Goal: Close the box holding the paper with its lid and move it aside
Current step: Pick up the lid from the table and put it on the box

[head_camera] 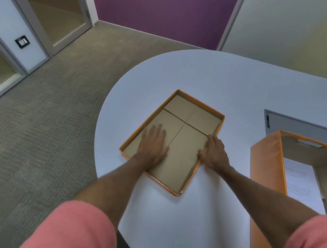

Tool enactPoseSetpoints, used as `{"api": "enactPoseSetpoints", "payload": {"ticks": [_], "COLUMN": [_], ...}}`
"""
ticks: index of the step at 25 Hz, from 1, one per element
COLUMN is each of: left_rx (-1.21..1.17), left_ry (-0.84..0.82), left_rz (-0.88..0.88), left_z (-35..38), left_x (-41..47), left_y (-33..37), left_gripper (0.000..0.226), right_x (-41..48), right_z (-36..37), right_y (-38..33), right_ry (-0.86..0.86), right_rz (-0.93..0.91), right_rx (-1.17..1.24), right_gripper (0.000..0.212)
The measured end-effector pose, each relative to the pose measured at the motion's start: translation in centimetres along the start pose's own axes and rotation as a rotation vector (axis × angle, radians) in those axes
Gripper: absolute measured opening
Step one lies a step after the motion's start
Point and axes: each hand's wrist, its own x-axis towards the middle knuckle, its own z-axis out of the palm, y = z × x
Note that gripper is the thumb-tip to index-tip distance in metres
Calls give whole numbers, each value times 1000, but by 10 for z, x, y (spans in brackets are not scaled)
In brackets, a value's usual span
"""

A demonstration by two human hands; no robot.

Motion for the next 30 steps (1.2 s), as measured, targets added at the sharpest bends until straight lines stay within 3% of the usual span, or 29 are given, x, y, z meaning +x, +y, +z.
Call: {"api": "enactPoseSetpoints", "payload": {"ticks": [4,6,10,12,14,16,20,30], "left_rx": [-160,-336,-547,-636,-693,-724,-735,-789], "left_ry": [-118,-162,-127,-105,-74,-28,40,224], "left_rz": [-294,-404,-505,-549,-583,-607,-615,-471], "left_z": [-6,-2,-5,-10,-16,-24,-50,-135], "left_x": [28,37,37,32,26,21,24,33], "left_y": [-44,-54,-50,-46,-41,-35,-15,85], "left_gripper": [84,80,48,49,64,74,53,36], "right_x": [-9,-7,-5,-4,-4,-4,-2,-27], "right_z": [10,11,10,8,3,-10,-58,-182], "right_y": [-17,-20,-20,-15,-6,0,4,58], "right_ry": [40,-19,-104,-99,-64,-25,31,170], "right_rz": [291,390,439,432,423,389,318,213], "right_rx": [204,294,384,439,521,603,733,703], "right_gripper": [72,61,47,41,36,34,38,38]}}
